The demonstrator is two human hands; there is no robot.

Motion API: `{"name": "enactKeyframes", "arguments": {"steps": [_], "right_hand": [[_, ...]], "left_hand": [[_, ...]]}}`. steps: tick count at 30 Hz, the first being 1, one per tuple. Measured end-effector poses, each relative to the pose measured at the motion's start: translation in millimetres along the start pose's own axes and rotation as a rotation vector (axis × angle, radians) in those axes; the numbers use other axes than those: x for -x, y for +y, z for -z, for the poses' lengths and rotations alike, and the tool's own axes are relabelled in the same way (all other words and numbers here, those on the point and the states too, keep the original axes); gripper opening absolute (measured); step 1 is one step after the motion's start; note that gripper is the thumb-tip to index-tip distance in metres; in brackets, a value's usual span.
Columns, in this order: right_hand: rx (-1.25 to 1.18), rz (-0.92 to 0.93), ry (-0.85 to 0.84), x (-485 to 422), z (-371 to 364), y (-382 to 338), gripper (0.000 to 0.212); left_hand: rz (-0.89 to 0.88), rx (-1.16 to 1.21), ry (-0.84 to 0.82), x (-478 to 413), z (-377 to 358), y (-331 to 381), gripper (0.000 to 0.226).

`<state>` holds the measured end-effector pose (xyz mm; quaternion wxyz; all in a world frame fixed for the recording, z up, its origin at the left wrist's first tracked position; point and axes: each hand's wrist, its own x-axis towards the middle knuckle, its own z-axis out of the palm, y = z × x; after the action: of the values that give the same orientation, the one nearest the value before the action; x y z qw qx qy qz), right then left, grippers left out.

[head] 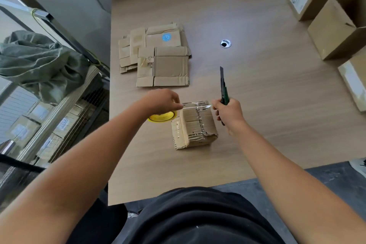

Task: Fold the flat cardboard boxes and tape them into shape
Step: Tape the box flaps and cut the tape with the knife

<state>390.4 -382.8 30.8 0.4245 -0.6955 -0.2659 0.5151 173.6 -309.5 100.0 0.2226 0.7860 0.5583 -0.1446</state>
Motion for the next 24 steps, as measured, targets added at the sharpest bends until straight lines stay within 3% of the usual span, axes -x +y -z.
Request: {"name": "enactKeyframes", "arguments": {"steps": [4,8,16,19,22,24], "right_hand": [[0.056,-0.153,-0.025,-28.8,-8.5,15.2,0.020],[-0.056,-0.324,-0.136,-38.4,-17.8,28.9,0.024],[-0.078,-0.523,-0.120,-46.0,-30.1,41.3,0.027],[0.102,-0.357,0.007,-35.9,-29.5,38.3,0.030],[0.428,-0.029,0.164,-24.9,-25.3,18.8,0.027],[0.575,0.187,0.068,-7.4,-36.0,1.6,0.025]], "left_hand": [[0.002,0.058,0.005,-33.9,-30.7,-18.6,0.030],[-0.004,0.149,-0.001,-40.2,-47.9,-39.3,0.028],[0.022,0.400,-0.037,-40.0,-65.0,-53.5,0.026],[0.025,0.431,-0.036,-39.2,-68.9,-53.6,0.028],[0.028,0.419,-0.029,-38.0,-71.2,-49.1,0.031],[0.036,0.404,-0.008,-37.5,-72.4,-46.4,0.033]]}}
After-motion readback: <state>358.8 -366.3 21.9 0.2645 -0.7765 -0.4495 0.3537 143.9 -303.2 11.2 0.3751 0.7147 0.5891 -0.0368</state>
